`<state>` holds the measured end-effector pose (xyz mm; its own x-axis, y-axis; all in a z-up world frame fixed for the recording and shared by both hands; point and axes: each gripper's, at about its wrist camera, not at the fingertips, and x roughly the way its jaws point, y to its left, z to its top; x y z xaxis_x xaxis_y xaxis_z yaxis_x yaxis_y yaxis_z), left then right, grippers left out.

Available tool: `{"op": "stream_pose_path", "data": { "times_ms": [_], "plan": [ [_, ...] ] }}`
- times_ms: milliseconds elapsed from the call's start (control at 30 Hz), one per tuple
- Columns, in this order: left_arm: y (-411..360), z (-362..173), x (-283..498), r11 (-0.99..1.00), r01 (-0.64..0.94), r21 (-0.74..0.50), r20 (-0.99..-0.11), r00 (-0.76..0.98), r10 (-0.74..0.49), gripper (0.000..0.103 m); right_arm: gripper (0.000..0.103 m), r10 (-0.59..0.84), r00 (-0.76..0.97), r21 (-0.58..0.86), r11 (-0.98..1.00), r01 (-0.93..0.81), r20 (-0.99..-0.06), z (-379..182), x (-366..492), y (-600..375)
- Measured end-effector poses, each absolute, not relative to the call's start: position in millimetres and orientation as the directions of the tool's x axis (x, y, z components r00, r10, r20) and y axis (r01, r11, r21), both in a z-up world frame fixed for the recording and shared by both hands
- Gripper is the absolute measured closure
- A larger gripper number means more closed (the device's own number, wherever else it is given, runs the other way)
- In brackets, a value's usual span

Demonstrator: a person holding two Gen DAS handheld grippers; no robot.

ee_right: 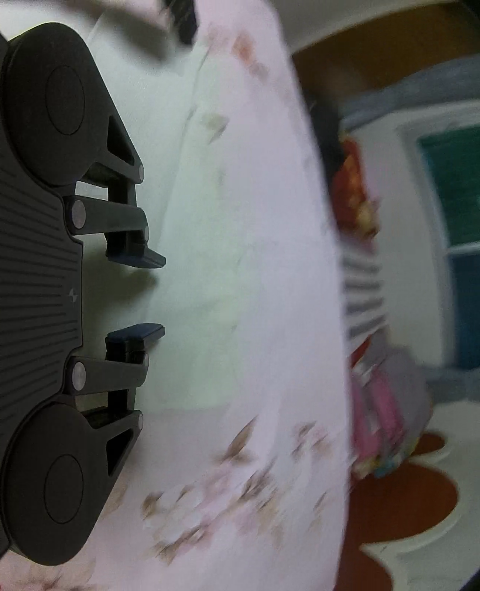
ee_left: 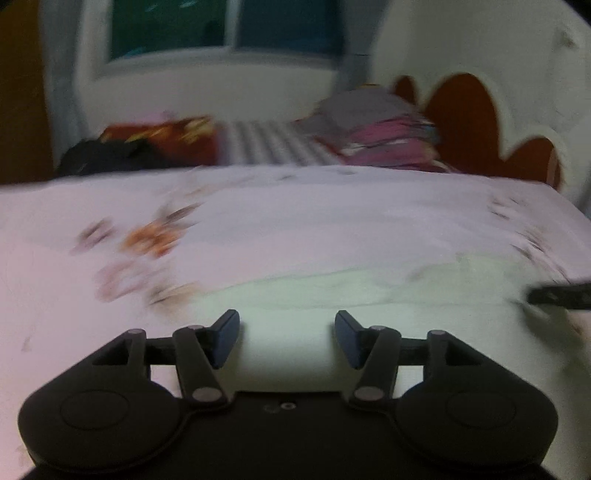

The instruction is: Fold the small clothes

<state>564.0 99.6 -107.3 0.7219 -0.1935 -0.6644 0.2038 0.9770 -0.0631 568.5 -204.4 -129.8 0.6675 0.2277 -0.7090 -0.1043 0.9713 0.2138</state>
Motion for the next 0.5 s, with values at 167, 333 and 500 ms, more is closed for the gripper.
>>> {"op": "stream_pose_path", "data": {
  "times_ms": [167,333,500],
  "plan": [
    [33,-119,577,0.961,0.255,-0.109,-0.727,0.639,-0.252,0.047,0.069,0.287,0.619,0.214,0.958,-0.191,-0.731,-132,579,-157],
    [24,-130,570,0.968,0.244,-0.051,-0.742,0.640,-0.200,0.044,0.069,0.269,0.604,0.187,0.963,-0.196,-0.750,-146,571,-158],
    [82,-132,549,0.987,0.158,-0.008,-0.726,0.678,-0.114,0.044,0.069,0.109,0.619,0.128,0.992,-0.014,-0.778,-150,562,-227]
  ]
}}
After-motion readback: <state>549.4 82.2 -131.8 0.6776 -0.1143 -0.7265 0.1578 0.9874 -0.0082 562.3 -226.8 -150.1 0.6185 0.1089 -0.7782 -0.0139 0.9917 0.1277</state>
